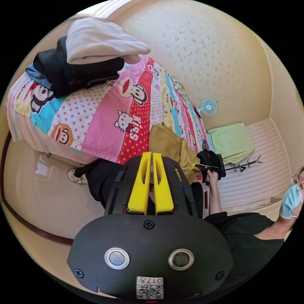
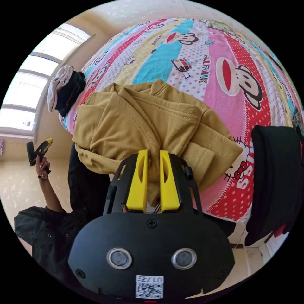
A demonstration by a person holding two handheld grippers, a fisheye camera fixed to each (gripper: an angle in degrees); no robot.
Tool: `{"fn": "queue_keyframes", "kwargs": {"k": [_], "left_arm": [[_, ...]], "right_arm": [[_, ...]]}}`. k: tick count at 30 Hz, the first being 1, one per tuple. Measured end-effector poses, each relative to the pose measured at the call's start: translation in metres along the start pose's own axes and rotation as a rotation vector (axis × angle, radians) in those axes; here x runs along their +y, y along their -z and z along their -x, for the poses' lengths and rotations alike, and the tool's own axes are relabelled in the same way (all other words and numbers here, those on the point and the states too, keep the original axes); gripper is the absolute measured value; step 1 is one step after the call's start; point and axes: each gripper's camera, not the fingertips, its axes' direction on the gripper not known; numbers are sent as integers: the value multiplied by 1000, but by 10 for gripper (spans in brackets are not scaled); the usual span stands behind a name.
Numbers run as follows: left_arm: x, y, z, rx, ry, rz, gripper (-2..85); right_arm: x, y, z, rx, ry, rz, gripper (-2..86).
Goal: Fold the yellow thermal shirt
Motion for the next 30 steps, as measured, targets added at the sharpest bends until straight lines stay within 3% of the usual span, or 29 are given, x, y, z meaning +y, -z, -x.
{"fn": "queue_keyframes", "kwargs": {"k": [4, 8, 14, 19, 23, 25, 30], "left_arm": [[-32, -31, -31, 84, -105, 52, -6], [-74, -60, -58, 90, -169, 77, 30], [-153, -99, -68, -175, -185, 196, 134], [-183, -149, -51, -50, -135, 358, 142], [-175, -147, -46, -106, -116, 277, 126], [-171, -140, -46, -155, -119, 237, 125], [-168, -145, -42, -171, -133, 329, 116]], "right_arm": [[18, -4, 20, 76, 41, 177, 43], [42, -27, 28, 9, 100, 298, 39], [38, 31, 8, -267, 92, 48, 59], [-5, 81, 6, -315, 127, -120, 88], [-40, 99, 13, -388, 171, -189, 84], [-52, 100, 17, -382, 176, -189, 80], [-91, 85, 17, -242, 132, -124, 94]]}}
